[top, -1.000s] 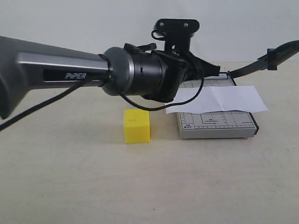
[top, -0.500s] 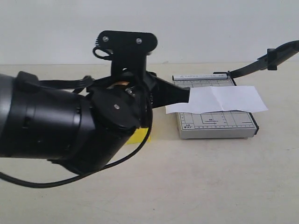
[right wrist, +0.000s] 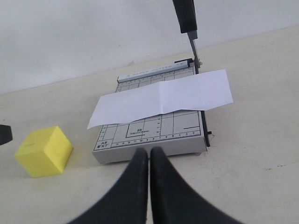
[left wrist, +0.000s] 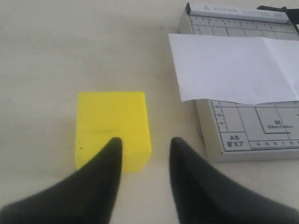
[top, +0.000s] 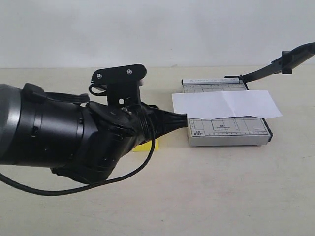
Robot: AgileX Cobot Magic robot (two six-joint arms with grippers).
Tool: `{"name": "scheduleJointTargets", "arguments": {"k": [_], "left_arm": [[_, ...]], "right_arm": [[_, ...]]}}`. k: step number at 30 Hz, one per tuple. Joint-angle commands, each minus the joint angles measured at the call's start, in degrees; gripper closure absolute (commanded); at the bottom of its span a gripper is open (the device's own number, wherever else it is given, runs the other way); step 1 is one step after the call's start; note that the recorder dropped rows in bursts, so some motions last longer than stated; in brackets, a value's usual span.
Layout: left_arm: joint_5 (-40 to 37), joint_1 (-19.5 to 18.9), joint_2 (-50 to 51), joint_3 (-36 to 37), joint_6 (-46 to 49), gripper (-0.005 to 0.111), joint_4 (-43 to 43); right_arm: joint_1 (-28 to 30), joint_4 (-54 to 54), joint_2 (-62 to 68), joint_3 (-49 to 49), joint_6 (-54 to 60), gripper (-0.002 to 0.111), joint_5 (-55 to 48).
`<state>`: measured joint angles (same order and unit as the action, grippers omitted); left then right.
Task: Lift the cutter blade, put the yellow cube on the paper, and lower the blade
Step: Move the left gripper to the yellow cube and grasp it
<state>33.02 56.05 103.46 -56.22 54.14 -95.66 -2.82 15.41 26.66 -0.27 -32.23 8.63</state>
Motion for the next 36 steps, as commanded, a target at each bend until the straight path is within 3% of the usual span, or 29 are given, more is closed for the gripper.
{"name": "scheduleJointTargets", "arguments": {"k": [1,3,6,13,24,36], "left_arm": [[-0.11,-0.81,-0.19,0.16,-1.57,0.038,2.03],[3.48,-1.18,0.28,0.16,-4.13,0.029,1.89],[4.51,-2.97,2.38,0.16,-6.8,0.029,2.92],[-10.15,-8.2,7.49,-3.32,-15.79,0.029,16.95],[-8.88,-8.2,14.83,-8.12,-14.64,0.029,17.48],[-4.99,-8.09,13.83,-8.12,-14.64,0.029,15.78]], "right_arm": [[-0.01,-0.06,-0.08,0.27,-0.41,0.106,0.08],[-0.01,-0.06,-0.08,0.27,-0.41,0.106,0.08],[-0.01,-0.06,-0.08,0.27,-0.92,0.106,0.08],[-0.01,-0.06,-0.08,0.27,-0.91,0.106,0.19],[-0.01,-0.06,-0.08,0.27,-2.2,0.106,0.59],[-0.01,-0.06,-0.08,0.27,-2.42,0.106,0.97]]}}
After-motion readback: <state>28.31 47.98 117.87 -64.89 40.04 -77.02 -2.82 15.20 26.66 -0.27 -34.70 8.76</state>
